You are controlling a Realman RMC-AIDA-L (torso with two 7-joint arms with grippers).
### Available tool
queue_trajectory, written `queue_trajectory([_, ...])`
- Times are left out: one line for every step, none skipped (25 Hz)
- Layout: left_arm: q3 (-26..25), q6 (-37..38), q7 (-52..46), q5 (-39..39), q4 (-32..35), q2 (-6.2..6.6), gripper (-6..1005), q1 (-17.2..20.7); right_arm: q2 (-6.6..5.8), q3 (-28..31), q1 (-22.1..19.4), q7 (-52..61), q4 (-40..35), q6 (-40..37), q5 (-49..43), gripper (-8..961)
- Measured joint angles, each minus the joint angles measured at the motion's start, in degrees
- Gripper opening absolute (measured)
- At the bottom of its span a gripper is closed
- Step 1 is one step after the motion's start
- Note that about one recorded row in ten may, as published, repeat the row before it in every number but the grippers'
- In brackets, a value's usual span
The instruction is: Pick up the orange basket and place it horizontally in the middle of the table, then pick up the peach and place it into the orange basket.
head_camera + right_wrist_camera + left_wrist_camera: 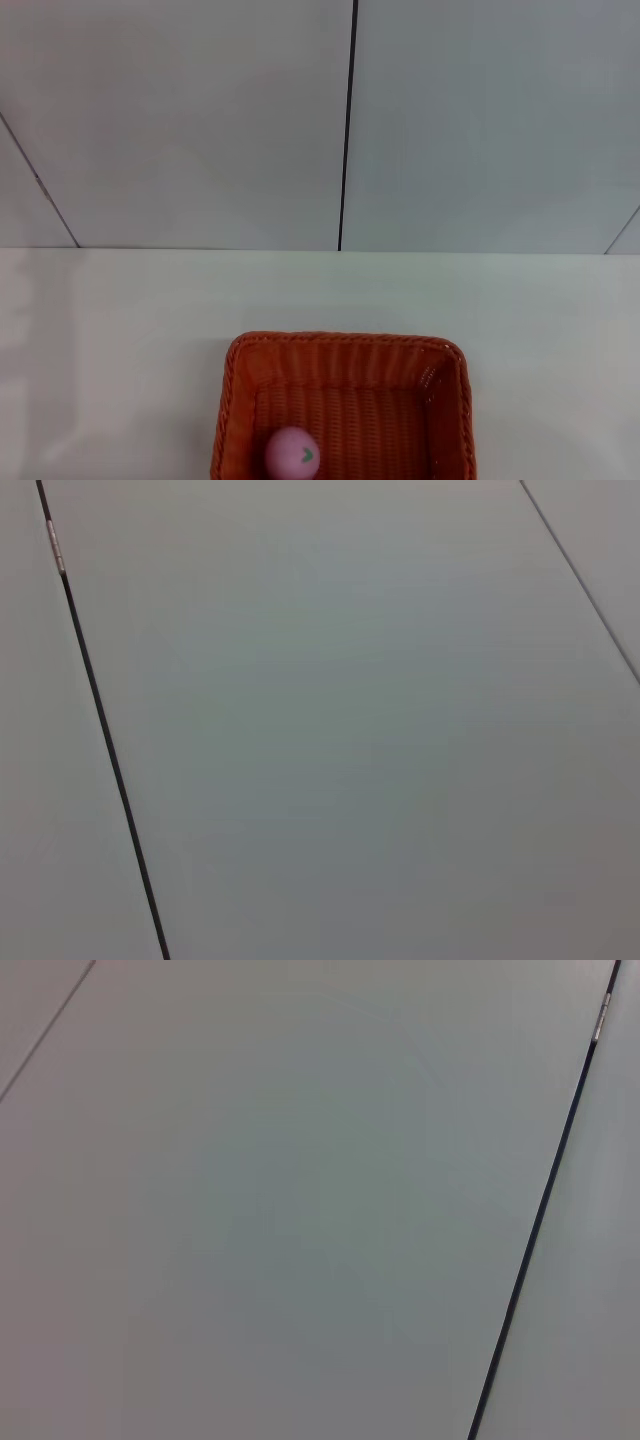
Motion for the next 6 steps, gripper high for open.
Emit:
queue_trajectory([0.0,0.0,0.0,0.0,0.0,0.00,8,0.0,0.00,0.0,0.0,0.0,0.0,0.0,0.0,-1])
queue_trajectory([0.0,0.0,0.0,0.0,0.0,0.00,8,0.0,0.00,0.0,0.0,0.0,0.0,0.0,0.0,-1])
queue_trajectory([0.0,0.0,0.0,0.0,0.0,0.00,8,0.0,0.00,0.0,0.0,0.0,0.0,0.0,0.0,-1])
queue_trajectory([0.0,0.0,0.0,0.0,0.0,0.00,8,0.0,0.00,0.0,0.0,0.0,0.0,0.0,0.0,-1])
queue_trajectory([0.0,0.0,0.0,0.0,0.0,0.00,8,0.0,0.00,0.0,0.0,0.0,0.0,0.0,0.0,-1])
queue_trajectory([0.0,0.0,0.0,0.0,0.0,0.00,8,0.0,0.00,0.0,0.0,0.0,0.0,0.0,0.0,-1])
